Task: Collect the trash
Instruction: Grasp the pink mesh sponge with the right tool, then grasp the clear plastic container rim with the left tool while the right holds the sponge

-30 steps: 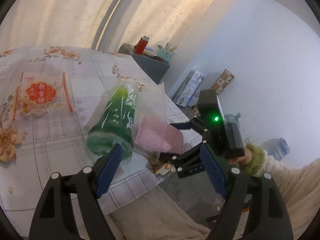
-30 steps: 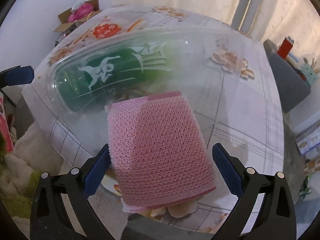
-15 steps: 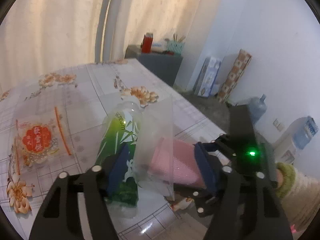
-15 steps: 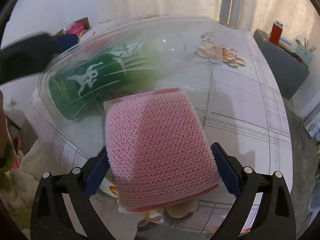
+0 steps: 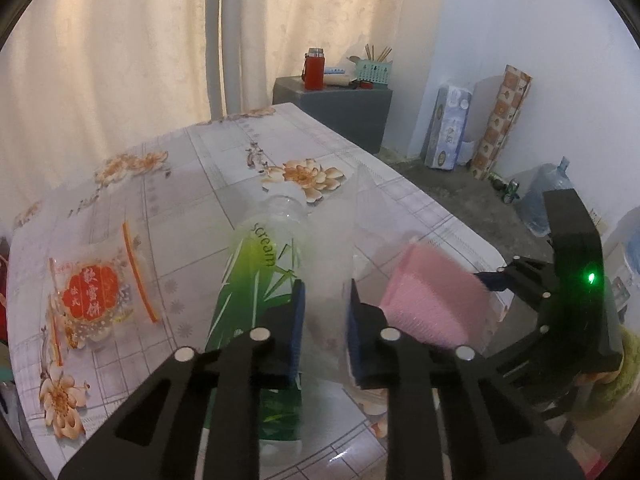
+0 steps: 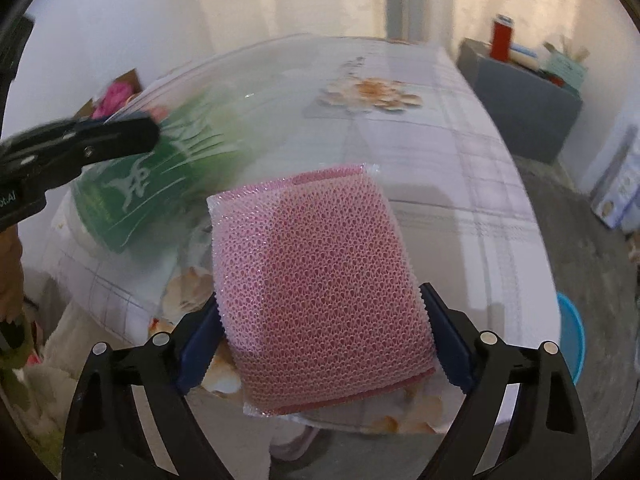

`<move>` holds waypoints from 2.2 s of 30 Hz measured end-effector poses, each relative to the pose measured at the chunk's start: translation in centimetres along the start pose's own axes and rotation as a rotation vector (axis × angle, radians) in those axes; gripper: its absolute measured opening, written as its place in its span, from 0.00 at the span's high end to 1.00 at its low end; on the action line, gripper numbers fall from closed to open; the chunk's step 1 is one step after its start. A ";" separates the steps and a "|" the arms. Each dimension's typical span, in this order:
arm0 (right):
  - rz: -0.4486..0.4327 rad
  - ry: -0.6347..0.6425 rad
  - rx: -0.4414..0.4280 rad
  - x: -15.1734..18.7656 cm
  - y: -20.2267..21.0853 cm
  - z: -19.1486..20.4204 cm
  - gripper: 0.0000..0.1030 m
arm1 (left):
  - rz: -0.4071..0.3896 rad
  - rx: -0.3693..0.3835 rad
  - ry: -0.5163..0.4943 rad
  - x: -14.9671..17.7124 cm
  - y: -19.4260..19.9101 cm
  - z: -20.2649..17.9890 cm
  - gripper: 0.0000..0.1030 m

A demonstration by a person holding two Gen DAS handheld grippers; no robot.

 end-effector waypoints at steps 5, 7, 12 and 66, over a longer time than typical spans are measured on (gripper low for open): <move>-0.018 -0.126 0.032 -0.1 0.9 -2.7 0.16 | 0.025 0.000 -0.015 0.2 -0.2 -0.6 0.85; -0.021 -0.163 0.039 -0.1 1.1 -3.5 0.16 | 0.041 -0.001 -0.023 0.2 -0.5 -1.0 0.85; -0.023 -0.198 0.051 -0.5 1.1 -4.1 0.16 | 0.084 -0.015 -0.036 0.1 -1.6 -1.5 0.85; -0.113 -0.371 0.085 -0.3 5.3 -5.0 0.25 | -0.088 0.072 0.089 -1.4 2.9 -0.7 0.95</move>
Point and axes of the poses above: each gripper's, at about its wrist camera, not at the fingertips, and y roughly against the way its jaws point, z to its left, x to its underside, the point moved 5 cm from there along -y, roughly the way its jaws point, and after that the axes turned 13 degrees about -y, right-handed, at the moved point
